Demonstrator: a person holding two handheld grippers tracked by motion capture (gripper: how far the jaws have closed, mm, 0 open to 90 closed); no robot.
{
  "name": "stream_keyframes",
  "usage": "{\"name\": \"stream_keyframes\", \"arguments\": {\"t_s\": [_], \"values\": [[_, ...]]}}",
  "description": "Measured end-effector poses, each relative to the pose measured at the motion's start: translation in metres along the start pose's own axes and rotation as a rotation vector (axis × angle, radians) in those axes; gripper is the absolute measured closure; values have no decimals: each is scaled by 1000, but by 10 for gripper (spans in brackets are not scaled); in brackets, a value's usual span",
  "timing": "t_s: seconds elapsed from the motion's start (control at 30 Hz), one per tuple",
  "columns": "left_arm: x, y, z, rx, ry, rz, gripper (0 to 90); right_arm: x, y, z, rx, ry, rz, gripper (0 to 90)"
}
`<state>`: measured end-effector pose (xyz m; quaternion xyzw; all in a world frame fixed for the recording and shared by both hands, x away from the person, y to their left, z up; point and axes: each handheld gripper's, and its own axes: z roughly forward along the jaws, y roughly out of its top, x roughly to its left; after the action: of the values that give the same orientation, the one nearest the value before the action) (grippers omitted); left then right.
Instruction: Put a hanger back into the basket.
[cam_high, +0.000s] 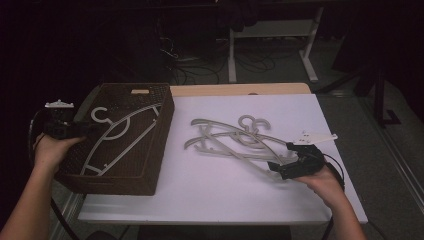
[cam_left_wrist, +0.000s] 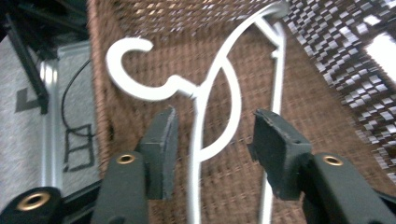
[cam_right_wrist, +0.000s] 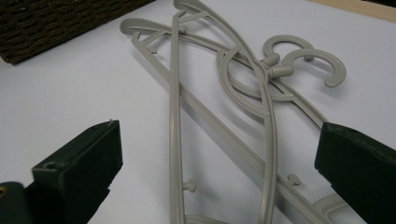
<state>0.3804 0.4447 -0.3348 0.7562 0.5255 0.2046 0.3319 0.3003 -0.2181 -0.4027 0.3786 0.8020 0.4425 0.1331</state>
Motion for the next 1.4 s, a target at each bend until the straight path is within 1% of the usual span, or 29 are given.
{"name": "stream_keyframes", "arguments": {"t_s": [0.1,0.17,0.3,0.43,0.57,0.67,0.73,0.77,0.83,0.87,0.93,1.03,1.17,1.27,1.4], "values": [[-10,5,-4,-34,-51,0,445,0,-1,-2,-5,0,2,6],[-20,10,-6,-55,-77,15,425,0,-1,-3,-8,1,4,6],[-43,21,-6,-87,-148,47,374,0,-2,-4,-6,0,1,6],[-69,33,-1,-106,-212,95,318,0,-2,-3,-3,-1,2,6],[-96,44,5,-133,-287,124,291,-1,-2,-3,0,-2,2,6],[-117,52,11,-148,-327,148,276,-1,-2,-4,-2,-3,5,6],[-131,56,14,-157,-360,157,271,-1,-2,-3,0,-3,5,6],[-139,58,15,-159,-372,161,266,-1,-2,-3,0,-3,4,6],[-155,62,18,-162,-386,182,260,-1,-2,-3,4,-2,4,6],[-163,63,19,-164,-401,186,256,0,-2,-2,6,0,4,6],[-179,65,21,-180,-429,200,256,2,-1,-2,9,4,4,7],[-202,67,23,-189,-464,223,247,3,0,-1,8,7,4,29],[-231,67,29,-200,-527,244,239,5,3,2,12,8,12,53],[-249,64,37,-194,-548,261,227,6,6,7,21,12,17,80],[-267,54,50,-186,-571,256,225,7,13,16,28,22,22,139]]}}
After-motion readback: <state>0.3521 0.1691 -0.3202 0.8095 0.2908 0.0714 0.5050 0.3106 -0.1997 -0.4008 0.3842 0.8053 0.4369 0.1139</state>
